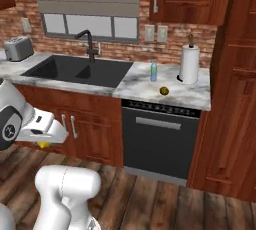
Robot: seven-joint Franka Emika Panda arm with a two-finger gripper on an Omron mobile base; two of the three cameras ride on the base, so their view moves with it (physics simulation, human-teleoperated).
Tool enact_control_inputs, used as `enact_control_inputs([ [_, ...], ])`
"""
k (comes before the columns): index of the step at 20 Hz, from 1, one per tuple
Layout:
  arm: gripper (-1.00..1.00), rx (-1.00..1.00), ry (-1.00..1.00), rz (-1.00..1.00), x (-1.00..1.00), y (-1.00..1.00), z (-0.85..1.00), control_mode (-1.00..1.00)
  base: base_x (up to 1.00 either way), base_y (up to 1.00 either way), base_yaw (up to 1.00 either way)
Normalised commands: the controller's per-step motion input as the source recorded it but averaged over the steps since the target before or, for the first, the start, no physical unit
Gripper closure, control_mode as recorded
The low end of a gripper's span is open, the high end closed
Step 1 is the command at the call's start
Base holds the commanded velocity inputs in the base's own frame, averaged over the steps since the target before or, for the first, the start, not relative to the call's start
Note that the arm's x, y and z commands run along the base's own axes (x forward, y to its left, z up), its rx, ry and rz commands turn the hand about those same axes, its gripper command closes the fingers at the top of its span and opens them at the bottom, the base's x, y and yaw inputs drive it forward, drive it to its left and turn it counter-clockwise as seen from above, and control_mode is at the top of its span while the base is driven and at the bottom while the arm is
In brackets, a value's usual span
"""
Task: Place the lemons inside the fridge drawer. Close the drawer after placing the vegetables.
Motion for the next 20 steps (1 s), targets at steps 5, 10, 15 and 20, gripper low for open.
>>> enact_control_inputs([
  [5, 1.0, 0.0, 0.0, 0.0, 0.0, 0.0, 0.0, 1.0, 0.0, 0.56, 0.67],
  [10, 1.0, 0.0, 0.0, 0.0, 0.0, 0.0, 0.0, 1.0, 0.0, 0.42, 0.66],
  [15, 1.0, 0.0, 0.0, 0.0, 0.0, 0.0, 0.0, 1.0, 0.02, 0.22, 0.66],
  [20, 1.0, 0.0, 0.0, 0.0, 0.0, 0.0, 0.0, 1.0, 0.15, 0.03, 0.65],
])
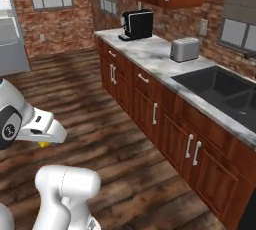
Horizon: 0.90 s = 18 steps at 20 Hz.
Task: Place the lemons inside the fridge drawer. Close the drawer after placing the vegetables.
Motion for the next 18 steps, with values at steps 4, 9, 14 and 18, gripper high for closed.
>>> enact_control_inputs([
  [4, 1.0, 0.0, 0.0, 0.0, 0.0, 0.0, 0.0, 1.0, 0.07, 0.0, 0.62],
  [9, 1.0, 0.0, 0.0, 0.0, 0.0, 0.0, 0.0, 1.0, 0.0, 0.0, 0.62],
  [14, 1.0, 0.0, 0.0, 0.0, 0.0, 0.0, 0.0, 1.0, 0.27, -0.03, 0.56],
  [18, 1.0, 0.0, 0.0, 0.0, 0.0, 0.0, 0.0, 1.0, 1.0, -0.08, 0.27],
])
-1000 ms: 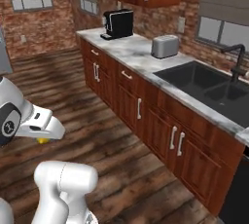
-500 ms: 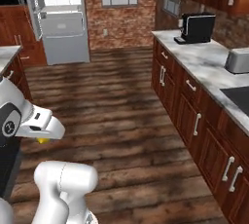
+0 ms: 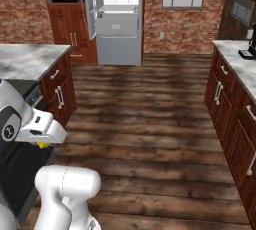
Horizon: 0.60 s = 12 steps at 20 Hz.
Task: Place the lemons inside the fridge drawer. Close the drawer after placing the vegetables.
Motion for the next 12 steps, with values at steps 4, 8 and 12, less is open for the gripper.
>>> enact_control_inputs([
  [4, 1.0, 0.0, 0.0, 0.0, 0.0, 0.0, 0.0, 1.0, 1.0, -0.06, 0.09],
  [8, 1.0, 0.0, 0.0, 0.0, 0.0, 0.0, 0.0, 1.0, 1.0, 0.0, 0.05],
  [12, 1.0, 0.0, 0.0, 0.0, 0.0, 0.0, 0.0, 1.0, 1.0, 0.0, 0.07],
])
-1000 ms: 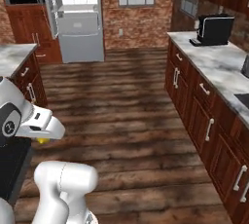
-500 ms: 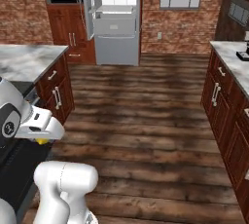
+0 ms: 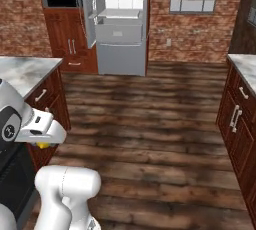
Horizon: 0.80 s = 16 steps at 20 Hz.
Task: Place the lemons inside the fridge drawer. Close the drawer after placing the vegetables.
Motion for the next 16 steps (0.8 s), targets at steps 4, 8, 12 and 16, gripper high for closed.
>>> enact_control_inputs([
  [4, 1.0, 0.0, 0.0, 0.0, 0.0, 0.0, 0.0, 1.0, 1.0, 0.0, 0.08],
  [8, 1.0, 0.0, 0.0, 0.0, 0.0, 0.0, 0.0, 1.0, 1.0, 0.0, 0.07],
  [12, 1.0, 0.0, 0.0, 0.0, 0.0, 0.0, 0.0, 1.0, 1.0, 0.0, 0.07],
  [16, 1.0, 0.0, 0.0, 0.0, 0.0, 0.0, 0.0, 1.0, 1.0, 0.0, 0.06],
])
